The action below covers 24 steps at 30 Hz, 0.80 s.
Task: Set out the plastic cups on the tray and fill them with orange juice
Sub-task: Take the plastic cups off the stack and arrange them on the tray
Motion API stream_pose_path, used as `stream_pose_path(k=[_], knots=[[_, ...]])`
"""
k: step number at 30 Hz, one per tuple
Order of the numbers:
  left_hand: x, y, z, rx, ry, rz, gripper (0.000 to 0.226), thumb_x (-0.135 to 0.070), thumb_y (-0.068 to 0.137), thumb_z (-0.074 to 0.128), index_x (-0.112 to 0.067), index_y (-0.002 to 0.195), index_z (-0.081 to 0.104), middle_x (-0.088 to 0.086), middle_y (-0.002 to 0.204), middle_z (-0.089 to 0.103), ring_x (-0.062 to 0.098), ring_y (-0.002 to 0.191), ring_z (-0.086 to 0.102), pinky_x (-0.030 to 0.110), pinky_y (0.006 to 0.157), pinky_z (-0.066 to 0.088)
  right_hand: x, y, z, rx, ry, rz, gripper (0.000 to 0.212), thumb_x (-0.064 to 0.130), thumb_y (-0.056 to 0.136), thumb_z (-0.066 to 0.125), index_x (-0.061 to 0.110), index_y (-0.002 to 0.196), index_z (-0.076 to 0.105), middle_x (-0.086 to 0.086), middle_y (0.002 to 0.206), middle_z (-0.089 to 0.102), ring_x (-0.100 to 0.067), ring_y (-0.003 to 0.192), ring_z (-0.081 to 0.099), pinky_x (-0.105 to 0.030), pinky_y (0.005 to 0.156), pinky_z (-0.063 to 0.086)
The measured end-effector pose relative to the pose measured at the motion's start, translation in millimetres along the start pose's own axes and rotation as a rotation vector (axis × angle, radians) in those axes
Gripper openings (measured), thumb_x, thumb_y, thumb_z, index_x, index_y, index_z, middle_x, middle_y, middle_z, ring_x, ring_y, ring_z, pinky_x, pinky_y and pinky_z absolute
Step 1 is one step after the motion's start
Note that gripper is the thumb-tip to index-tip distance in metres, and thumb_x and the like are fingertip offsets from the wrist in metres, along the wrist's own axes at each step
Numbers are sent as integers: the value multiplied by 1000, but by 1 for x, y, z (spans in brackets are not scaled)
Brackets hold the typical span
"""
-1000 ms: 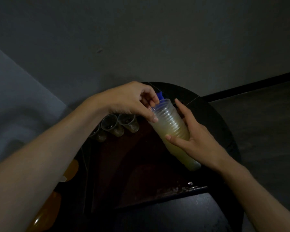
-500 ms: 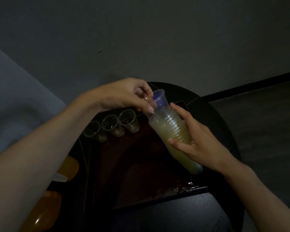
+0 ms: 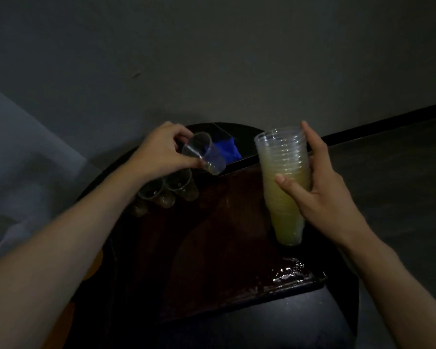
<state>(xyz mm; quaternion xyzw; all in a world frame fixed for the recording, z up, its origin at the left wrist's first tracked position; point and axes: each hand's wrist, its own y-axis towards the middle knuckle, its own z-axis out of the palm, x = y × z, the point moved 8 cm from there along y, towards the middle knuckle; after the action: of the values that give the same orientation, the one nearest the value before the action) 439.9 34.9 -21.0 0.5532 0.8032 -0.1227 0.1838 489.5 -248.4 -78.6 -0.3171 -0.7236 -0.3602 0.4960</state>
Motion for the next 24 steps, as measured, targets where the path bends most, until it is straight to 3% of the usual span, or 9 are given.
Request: stream_pose_path(k=[4,6,9,12,14,18,24], knots=[[6,0,39,37,175,-20,72,-54,55,92,-24,117,68,-7,110,52,9,99,56,36,91,52,5,1,-6,-79,53,-26,90,32,88,69,47,154,10,25,127,51,13,109,57,-5,84,47],[7,0,52,55,234,-36,74,-52,60,92,-26,124,65,-6,115,50,12,108,51,37,95,49,8,1,-9,-114,128,-36,90,34,87,69,48,154,10,23,132,50,8,112,58,-17,91,51],[9,2,62,77,280,-57,75,-53,64,90,-26,129,62,-4,119,50,17,116,46,37,97,43,12,2,-12,-134,170,-48,91,40,84,66,48,154,8,34,131,45,5,116,57,-30,95,54],[14,4,62,87,295,-89,71,-53,66,89,-27,126,62,-2,120,51,20,118,47,40,100,42,13,1,-12,-133,171,-50,91,35,87,67,47,154,7,44,124,45,7,115,57,-28,94,54],[17,4,61,83,304,-107,68,-53,66,89,-28,124,63,0,120,52,22,118,48,42,101,43,15,1,-11,-130,179,-46,92,40,84,66,47,154,8,41,124,47,7,114,58,-24,91,55],[21,4,61,92,286,-135,69,-52,65,89,-27,124,63,2,121,53,24,117,51,45,102,45,16,2,-9,-125,189,-41,90,37,86,67,49,153,8,26,132,49,0,116,60,-38,95,55],[17,4,61,104,341,-132,70,-49,69,88,-25,129,61,3,123,52,24,119,48,46,104,44,14,3,-8,-122,177,-27,89,32,89,68,51,152,8,34,131,46,5,117,57,-36,98,53]])
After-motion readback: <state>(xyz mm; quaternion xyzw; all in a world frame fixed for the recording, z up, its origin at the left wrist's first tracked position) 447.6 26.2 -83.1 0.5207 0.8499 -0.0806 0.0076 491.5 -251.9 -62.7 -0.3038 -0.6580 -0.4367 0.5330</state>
